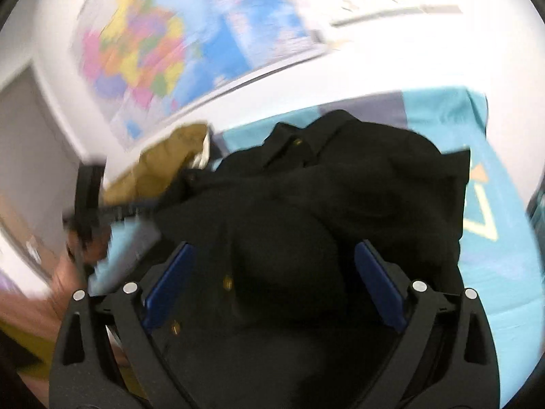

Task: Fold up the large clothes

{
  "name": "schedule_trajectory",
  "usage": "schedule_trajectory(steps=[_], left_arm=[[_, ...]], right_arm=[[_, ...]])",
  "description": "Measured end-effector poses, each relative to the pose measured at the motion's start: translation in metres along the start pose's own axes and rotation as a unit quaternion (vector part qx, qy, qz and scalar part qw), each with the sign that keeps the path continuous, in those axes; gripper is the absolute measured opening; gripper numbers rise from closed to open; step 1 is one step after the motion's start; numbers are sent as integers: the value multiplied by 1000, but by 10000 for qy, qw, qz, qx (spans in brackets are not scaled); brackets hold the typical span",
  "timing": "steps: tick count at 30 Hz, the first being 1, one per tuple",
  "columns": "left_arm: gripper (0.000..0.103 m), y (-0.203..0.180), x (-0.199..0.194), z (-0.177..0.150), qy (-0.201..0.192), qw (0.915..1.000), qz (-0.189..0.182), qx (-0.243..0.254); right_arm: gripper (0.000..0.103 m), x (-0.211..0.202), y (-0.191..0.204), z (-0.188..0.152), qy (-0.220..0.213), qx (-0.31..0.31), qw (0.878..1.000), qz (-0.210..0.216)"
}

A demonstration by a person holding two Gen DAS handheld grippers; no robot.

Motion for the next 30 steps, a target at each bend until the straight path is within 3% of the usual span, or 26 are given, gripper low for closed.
schedule_trajectory(steps=[5, 7, 9, 11, 12, 13, 14, 17, 19, 22, 25, 27, 29, 30], left_arm=[[57, -15, 14, 19, 199, 9967, -779, -93], [57, -20, 32, 24, 457, 9953, -835, -201], [39, -23, 46, 25, 665, 9936, -871, -286], [20, -23, 55, 26, 742, 9940, -714, -367], [10, -21, 57, 28, 722, 9940, -704, -430], [6, -19, 57, 30, 682, 9933, -779, -507], [3, -17, 57, 33, 628, 9926, -859, -593], [1, -7, 48, 47, 304, 9919, -906, -840], [1, 2, 43, 59, 48, 9899, -922, -1071], [2, 8, 45, 74, -123, 9896, -822, -1173], [2, 7, 58, 77, 42, 9914, -621, -1149], [5, 1, 58, 72, 22, 9947, -490, -907], [22, -5, 51, 64, -58, 9974, -401, -598], [25, -8, 46, 59, -106, 9982, -386, -439]], right_arm=[[94, 22, 23, -18, 228, -871, 9943, -577], [92, 41, 18, -26, 431, -939, 9912, -833], [76, 48, 12, -31, 558, -915, 9901, -910], [33, 46, 6, -30, 668, -729, 9933, -594], [26, 40, 5, -28, 654, -688, 9945, -436], [10, 29, 3, -23, 579, -602, 9962, -230], [9, 20, 2, -18, 488, -496, 9975, -77], [8, -19, -13, 6, 101, 16, 9981, 602], [6, -40, -32, 24, -186, 386, 9956, 832], [6, -47, -64, 38, -311, 856, 9938, 635], [9, -23, -92, 37, 53, 1233, 9920, 247], [18, -7, -100, 29, 284, 1326, 9907, 76], [59, -2, -103, 21, 265, 1481, 9886, 40], [67, -5, -103, 19, 175, 1490, 9886, 111]])
Point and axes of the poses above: each gripper's, at about its wrist camera, not at the fingertips, and x roughly the way its jaws point, y to its left, z to its top, the point moved 1 cm from there along x, roughly the way its jaws point, and after that the axes turned 3 degrees about x, right-handed, at the moved point
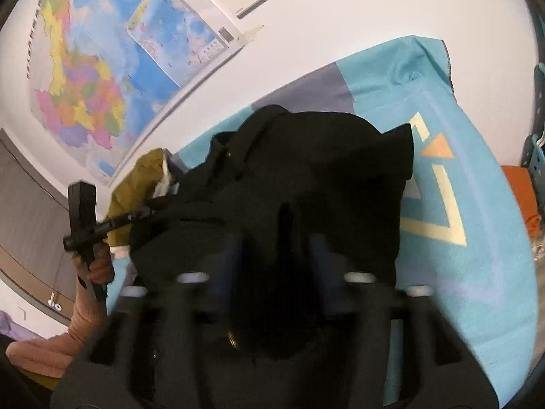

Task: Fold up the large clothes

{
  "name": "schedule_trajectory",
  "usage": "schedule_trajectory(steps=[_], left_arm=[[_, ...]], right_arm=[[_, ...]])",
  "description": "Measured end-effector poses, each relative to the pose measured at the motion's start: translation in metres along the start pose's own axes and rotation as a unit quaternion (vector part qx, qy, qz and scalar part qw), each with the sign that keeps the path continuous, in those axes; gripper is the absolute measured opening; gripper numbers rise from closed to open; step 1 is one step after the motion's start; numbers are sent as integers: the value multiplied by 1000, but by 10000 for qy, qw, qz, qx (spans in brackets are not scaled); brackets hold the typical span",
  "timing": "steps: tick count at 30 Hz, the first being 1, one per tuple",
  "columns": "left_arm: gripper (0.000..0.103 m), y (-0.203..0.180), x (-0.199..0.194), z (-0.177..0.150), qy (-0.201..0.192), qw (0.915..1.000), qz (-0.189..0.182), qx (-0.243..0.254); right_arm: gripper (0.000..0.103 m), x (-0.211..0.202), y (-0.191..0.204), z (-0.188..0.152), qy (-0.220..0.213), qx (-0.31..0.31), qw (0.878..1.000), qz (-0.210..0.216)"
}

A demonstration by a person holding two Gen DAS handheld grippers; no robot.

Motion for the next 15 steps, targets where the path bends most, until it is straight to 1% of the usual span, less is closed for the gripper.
schedule_trajectory(steps=[1, 2, 3, 4, 5, 7, 8, 9, 10, 11, 12, 13, 14, 15], left_arm=[[28, -3, -7, -5, -96, 9998, 72, 171], [36, -6, -13, -9, -169, 9992, 144, 340], [43, -8, -19, -14, -204, 9985, 211, 461], [53, -10, -23, -18, -220, 9980, 235, 551], [55, -13, -27, -22, -220, 9975, 202, 636], [58, -19, -29, -32, -111, 9964, 139, 833], [59, -21, -27, -35, -44, 9963, 113, 854], [59, -24, -22, -39, 84, 9962, 43, 868], [59, -27, -16, -42, 191, 9959, 31, 885], [58, -30, -10, -44, 275, 9955, 72, 904], [52, -32, -2, -44, 351, 9952, 145, 899], [45, -33, 3, -43, 391, 9953, 174, 870], [30, -34, 8, -41, 415, 9955, 201, 829], [15, -33, 11, -36, 411, 9960, 225, 760]], right_arm=[[75, -6, 3, -3, -138, -53, 9999, 75], [82, -10, 6, -5, -199, -130, 9997, 64], [83, -13, 10, -8, -245, -249, 9994, 15], [85, -16, 17, -12, -273, -477, 9985, -24], [86, -17, 21, -15, -249, -676, 9974, -68], [86, -10, 31, -21, -110, -1024, 9941, -338], [86, -6, 32, -23, -48, -1083, 9934, -365], [83, -1, 33, -25, 17, -1133, 9930, -327], [76, 2, 33, -27, 42, -1176, 9923, -388], [61, 5, 33, -28, 53, -1244, 9910, -497], [49, 5, 34, -29, 67, -1309, 9900, -524], [22, 2, 35, -28, 101, -1297, 9908, -370], [8, -1, 36, -27, 58, -1275, 9911, -366], [8, -5, 38, -24, 6, -1273, 9912, -367]])
Point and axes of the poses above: each gripper's, at about its wrist camera, not at the fingertips, and x roughly the way its jaws point, y to its left, z to its top, the point moved 1 cm from there along x, roughly the way its jaws point, and after that the axes turned 3 degrees about x, right-handed, at the moved point
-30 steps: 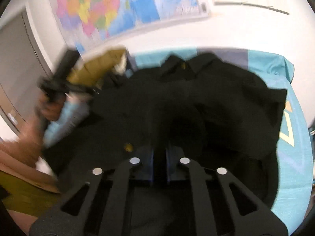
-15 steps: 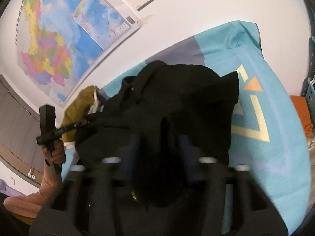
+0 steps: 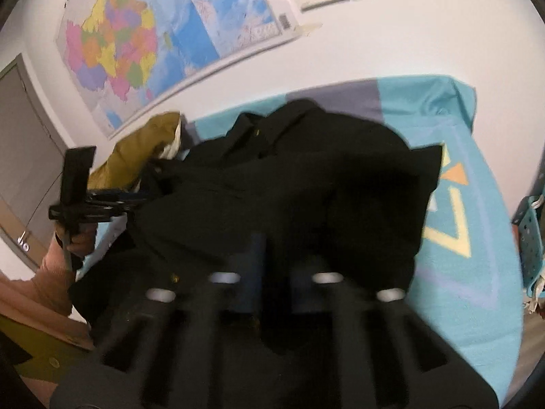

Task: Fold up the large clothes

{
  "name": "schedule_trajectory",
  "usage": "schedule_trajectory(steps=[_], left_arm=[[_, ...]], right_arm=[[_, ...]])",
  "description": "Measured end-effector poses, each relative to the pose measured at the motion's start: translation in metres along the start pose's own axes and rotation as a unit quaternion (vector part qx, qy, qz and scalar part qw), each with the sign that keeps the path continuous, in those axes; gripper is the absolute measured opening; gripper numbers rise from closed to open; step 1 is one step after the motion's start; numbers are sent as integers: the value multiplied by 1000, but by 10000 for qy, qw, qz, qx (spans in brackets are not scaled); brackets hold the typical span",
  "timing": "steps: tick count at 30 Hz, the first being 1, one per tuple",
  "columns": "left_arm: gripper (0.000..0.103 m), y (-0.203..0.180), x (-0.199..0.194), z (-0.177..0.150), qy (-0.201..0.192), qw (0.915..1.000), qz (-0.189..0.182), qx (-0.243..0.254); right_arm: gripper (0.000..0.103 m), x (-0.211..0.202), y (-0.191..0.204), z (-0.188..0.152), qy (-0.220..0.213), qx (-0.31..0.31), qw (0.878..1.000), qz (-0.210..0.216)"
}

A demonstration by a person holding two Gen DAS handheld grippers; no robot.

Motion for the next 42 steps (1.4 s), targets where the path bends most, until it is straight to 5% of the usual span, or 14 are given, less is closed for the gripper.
schedule_trajectory(steps=[2, 5, 10, 12, 15, 17, 19, 21, 22, 23, 25, 30, 36, 42], left_arm=[[2, 5, 2, 13, -80, 9998, -66, -176], [1, 15, 0, 33, -227, 9979, -196, -582], [1, 28, 14, 57, -353, 9950, 380, -854], [1, 31, 24, 57, -219, 9939, 646, -863], [2, 37, 28, 52, -121, 9924, 788, -935], [3, 36, 15, 47, -330, 9912, 904, -907], [27, 23, -9, 39, -725, 9906, 1083, -418], [41, 13, -32, 31, -1009, 9880, 1151, -193], [41, 11, -37, 29, -1040, 9892, 1023, -137], [41, 9, -40, 26, -1003, 9914, 831, -116], [39, 0, -34, 18, -733, 9966, 386, -49], [38, -34, -11, 1, -348, 9958, 443, 721], [31, -9, 29, 30, -8, 9941, 1066, 196], [28, -6, 39, 34, -3, 9919, 1256, 205]], right_arm=[[3, -13, -3, 10, -225, 274, 9987, 367], [3, -32, -12, 30, -613, 580, 9942, 663], [3, -12, -52, 43, -551, 1374, 9865, 696], [12, 3, -58, 42, -348, 1465, 9874, 485], [60, 10, -64, 34, -288, 1592, 9859, 423], [68, 4, -60, 30, -402, 1444, 9879, 401], [71, 1, -53, 27, -361, 1226, 9910, 392], [70, 4, -44, 25, -237, 889, 9957, 146], [57, 10, -41, 24, -134, 745, 9971, 47], [25, 14, -39, 24, -67, 666, 9977, 69], [9, 20, -36, 24, -48, 556, 9984, -73], [7, 4, -35, 43, -663, 555, 9960, -246], [8, 38, -50, 53, -428, 584, 9938, -843], [32, 30, -41, 44, -534, 448, 9871, -1444]])
Point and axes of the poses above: each gripper's, at about its wrist camera, not at the fingertips, and x roughly the way its jaws point, y to its left, z to its top, the point moved 1 cm from there along x, roughly the way its jaws point, and after that the axes turned 3 degrees about x, right-handed, at the moved point
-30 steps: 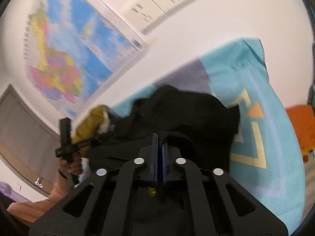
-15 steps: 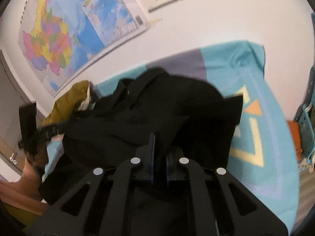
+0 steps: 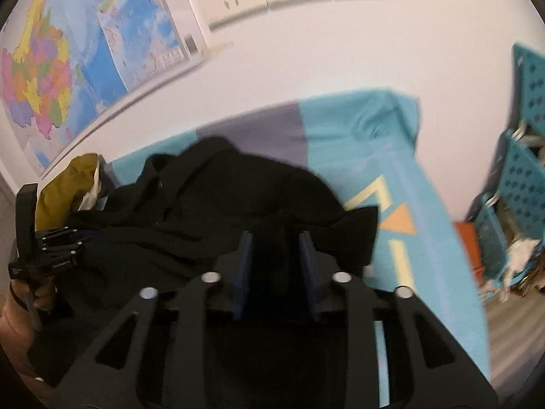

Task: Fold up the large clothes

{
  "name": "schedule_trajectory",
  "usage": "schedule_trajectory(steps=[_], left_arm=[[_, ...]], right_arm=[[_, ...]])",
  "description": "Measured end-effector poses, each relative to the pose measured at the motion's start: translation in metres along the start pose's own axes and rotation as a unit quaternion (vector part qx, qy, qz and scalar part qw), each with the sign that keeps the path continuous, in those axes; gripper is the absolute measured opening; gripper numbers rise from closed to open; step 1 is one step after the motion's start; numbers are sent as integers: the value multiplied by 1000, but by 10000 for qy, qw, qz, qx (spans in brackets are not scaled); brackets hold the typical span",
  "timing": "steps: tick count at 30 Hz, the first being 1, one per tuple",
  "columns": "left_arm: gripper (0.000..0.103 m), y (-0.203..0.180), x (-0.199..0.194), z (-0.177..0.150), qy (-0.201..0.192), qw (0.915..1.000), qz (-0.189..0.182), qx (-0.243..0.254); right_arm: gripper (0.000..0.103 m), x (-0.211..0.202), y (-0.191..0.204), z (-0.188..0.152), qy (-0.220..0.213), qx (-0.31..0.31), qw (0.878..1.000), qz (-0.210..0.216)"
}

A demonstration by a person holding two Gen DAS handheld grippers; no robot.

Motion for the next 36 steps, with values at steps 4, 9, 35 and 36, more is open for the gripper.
schedule_trajectory(steps=[4, 9, 35, 36], left_arm=[[27, 3, -2, -1, -11, 10000, -38, -3], [39, 4, -6, 3, -27, 9994, -321, -150], [78, 65, -126, -198, -149, 9746, -1619, -1543], [79, 63, -127, -204, -105, 9731, -1683, -1572]], right_arm=[[35, -46, 27, -4, -609, -321, 9973, 240], [40, -28, 71, -23, -74, -1212, 9913, 507], [87, -147, -48, -130, 282, 1054, 9897, 927], [87, -151, -54, -138, 302, 1173, 9869, 1066]])
Point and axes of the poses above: each gripper's, at about its wrist camera, not at the fingertips, and x roughly the way its jaws point, y to its left, z to its top, the point moved 1 cm from there along x, roughly the way its jaws point, and after that the axes turned 3 degrees about x, right-handed, at the moved point
